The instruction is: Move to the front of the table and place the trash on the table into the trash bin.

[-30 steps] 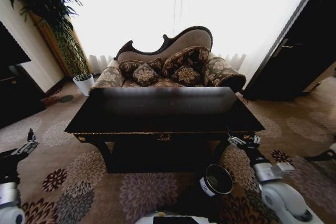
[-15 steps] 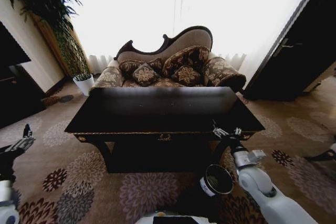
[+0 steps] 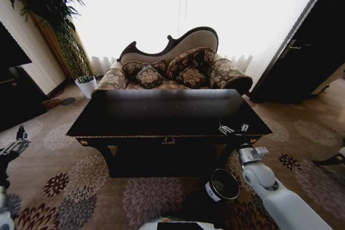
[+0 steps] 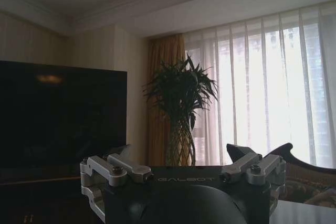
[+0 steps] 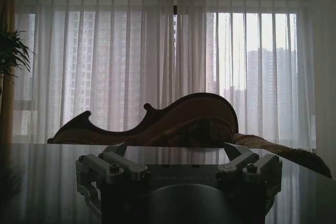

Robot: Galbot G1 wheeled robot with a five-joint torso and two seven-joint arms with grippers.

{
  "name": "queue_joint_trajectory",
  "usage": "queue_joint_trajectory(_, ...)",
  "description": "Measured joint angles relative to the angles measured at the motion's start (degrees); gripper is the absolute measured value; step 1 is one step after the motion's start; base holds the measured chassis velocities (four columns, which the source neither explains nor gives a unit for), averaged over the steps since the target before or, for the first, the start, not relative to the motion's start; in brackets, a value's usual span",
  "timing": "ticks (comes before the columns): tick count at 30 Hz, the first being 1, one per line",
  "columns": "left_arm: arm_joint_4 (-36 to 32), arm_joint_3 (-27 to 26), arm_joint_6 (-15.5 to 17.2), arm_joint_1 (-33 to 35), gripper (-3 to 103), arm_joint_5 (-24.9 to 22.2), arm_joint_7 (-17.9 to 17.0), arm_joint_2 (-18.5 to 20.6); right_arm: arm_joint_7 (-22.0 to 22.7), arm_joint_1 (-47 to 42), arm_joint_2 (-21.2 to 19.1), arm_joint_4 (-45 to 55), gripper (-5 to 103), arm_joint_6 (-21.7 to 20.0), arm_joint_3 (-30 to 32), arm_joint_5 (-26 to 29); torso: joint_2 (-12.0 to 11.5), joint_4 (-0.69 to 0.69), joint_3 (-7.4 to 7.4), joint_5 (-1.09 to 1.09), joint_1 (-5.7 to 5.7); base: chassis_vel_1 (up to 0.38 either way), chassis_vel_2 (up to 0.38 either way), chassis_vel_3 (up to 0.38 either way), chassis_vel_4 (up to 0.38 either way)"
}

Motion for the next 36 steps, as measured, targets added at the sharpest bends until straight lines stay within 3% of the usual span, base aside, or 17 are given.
queue_joint_trajectory(2,1.56,-0.58,-0.29,0.02,100,-0.94,0.09,1.46,0.0,1.33,-0.24,-0.35,100,0.09,-1.97,0.77,0.0,-0.02,0.0,-0.02,0.0,0.0,0.0,0.0,0.0)
queue_joint_trajectory(4,2.35,-0.15,-0.21,-0.28,100,-2.82,0.05,3.41,-0.02,3.36,-0.37,-0.39,100,0.09,-4.71,2.03,0.0,0.09,0.0,-0.01,0.0,0.0,0.0,0.0,0.0)
queue_joint_trajectory(9,2.21,5.34,0.49,-2.39,100,-3.95,0.58,6.23,-0.03,4.32,-0.04,0.12,100,0.21,-5.66,2.63,0.0,0.02,0.0,0.0,0.01,0.0,0.0,0.0,0.0)
queue_joint_trajectory(21,-4.26,18.75,-1.7,-1.07,100,4.98,3.49,2.09,-1.6,1.93,0.24,0.74,100,1.84,-2.95,3.51,0.0,0.04,0.0,0.0,0.01,0.0,0.0,0.0,0.0)
queue_joint_trajectory(36,-5.52,17.49,-2.52,0.12,100,5.7,4.15,1.67,-3.03,1.34,0.84,1.14,100,2.31,-3.18,3.4,0.01,0.04,-0.01,0.0,0.0,0.0,0.0,0.0,0.0)
